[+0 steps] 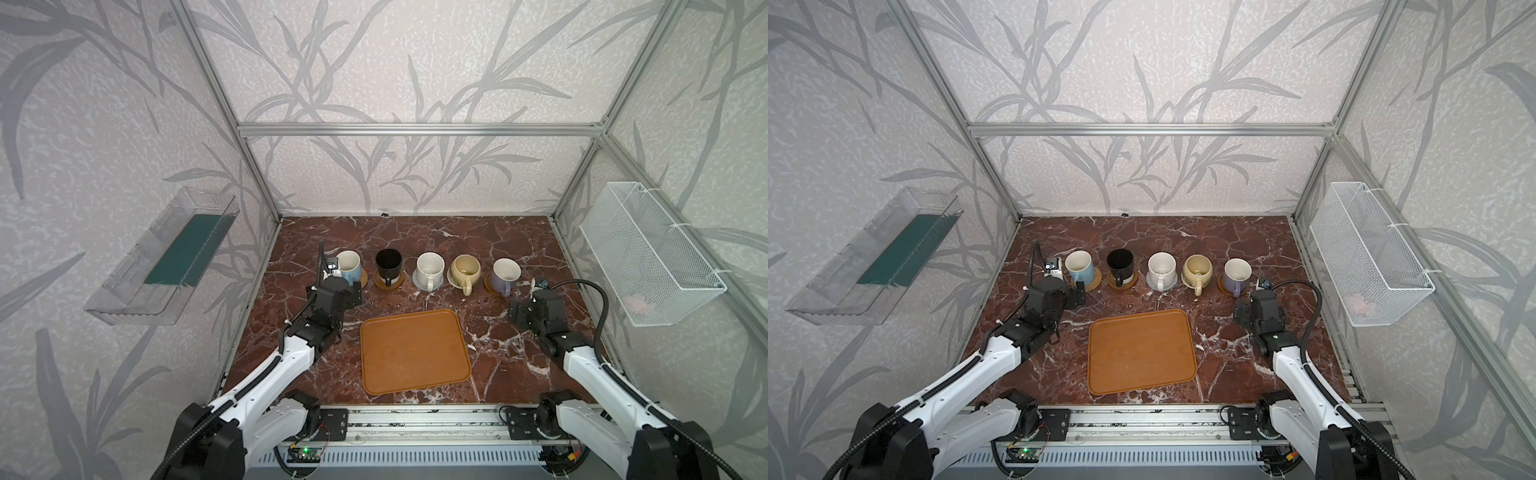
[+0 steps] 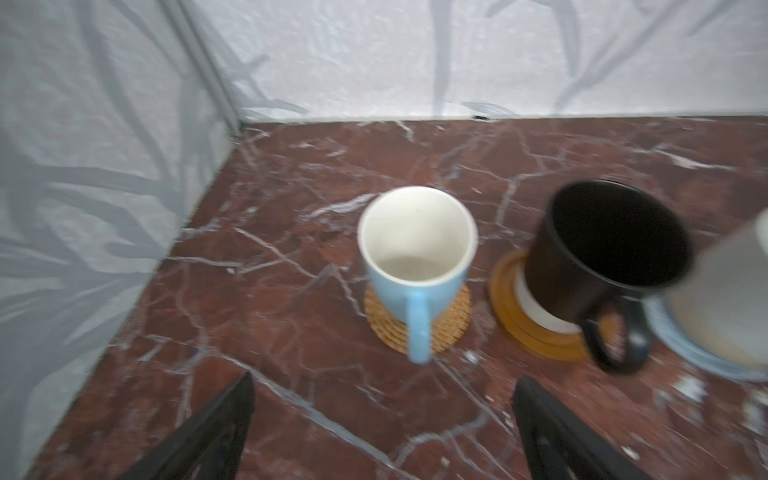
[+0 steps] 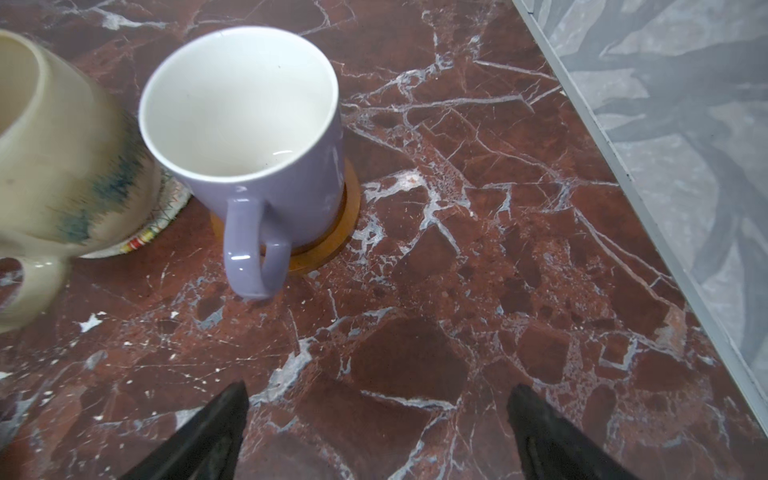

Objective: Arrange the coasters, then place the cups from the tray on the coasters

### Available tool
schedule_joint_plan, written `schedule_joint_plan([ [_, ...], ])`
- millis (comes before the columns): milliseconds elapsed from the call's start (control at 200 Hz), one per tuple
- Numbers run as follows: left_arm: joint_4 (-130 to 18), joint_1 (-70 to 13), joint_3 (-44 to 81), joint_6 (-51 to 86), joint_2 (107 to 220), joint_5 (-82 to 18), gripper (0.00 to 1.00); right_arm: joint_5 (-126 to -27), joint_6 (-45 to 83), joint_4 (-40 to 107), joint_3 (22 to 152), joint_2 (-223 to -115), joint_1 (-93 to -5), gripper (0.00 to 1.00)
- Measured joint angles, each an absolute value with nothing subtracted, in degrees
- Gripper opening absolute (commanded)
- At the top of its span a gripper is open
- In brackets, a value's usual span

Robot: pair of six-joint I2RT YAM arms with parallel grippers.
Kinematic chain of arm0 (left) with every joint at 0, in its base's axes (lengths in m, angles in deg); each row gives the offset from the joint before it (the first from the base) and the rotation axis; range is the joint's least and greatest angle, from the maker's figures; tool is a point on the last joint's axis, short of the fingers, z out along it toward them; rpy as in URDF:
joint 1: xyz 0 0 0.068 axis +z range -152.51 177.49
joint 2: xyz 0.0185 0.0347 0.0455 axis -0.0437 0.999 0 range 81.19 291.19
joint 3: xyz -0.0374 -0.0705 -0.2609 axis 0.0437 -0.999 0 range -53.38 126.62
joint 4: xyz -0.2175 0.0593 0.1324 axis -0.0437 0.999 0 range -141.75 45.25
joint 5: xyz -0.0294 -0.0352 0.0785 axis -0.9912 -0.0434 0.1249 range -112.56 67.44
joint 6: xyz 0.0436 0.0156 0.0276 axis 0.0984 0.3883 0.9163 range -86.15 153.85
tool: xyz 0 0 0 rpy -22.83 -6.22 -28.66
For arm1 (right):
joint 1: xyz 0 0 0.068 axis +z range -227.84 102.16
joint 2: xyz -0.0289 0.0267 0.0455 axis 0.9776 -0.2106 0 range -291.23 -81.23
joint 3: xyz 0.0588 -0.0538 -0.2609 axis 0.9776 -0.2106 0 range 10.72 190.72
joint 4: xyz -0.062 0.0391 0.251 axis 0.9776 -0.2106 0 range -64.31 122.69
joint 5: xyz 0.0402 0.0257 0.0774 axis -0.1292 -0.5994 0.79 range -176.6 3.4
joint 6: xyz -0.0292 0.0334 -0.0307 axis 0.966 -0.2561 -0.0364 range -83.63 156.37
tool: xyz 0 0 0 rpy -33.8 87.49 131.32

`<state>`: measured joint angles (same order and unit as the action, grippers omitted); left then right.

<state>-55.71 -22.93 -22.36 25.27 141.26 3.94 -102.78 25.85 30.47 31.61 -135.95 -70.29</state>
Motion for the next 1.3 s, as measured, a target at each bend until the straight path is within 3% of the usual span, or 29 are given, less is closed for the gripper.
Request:
schedule_joint_plan([
  [190,-68.9,-17.7,-28.7,30.5,147.7,6.0,0.97,-102.7,30.5,42.6,27.1,-137.0,-70.3,0.94],
  [725,-110.1,-3.2,-36.4,33.2,169.8,-8.9,0.99,-100.6,35.7,64.9,28.9,-154.6,-70.4,0.94],
  [1190,-107.3,-0.7,-33.2,31.7,171.3,-18.5,0.99,-97.0,37.8,77.3,32.3,-165.5,-70.5,0.95],
  [1300,-106.6,-0.1,-32.8,31.7,171.3,-19.8,0.99,-96.8,37.8,83.0,32.3,-169.7,-70.5,0.99],
])
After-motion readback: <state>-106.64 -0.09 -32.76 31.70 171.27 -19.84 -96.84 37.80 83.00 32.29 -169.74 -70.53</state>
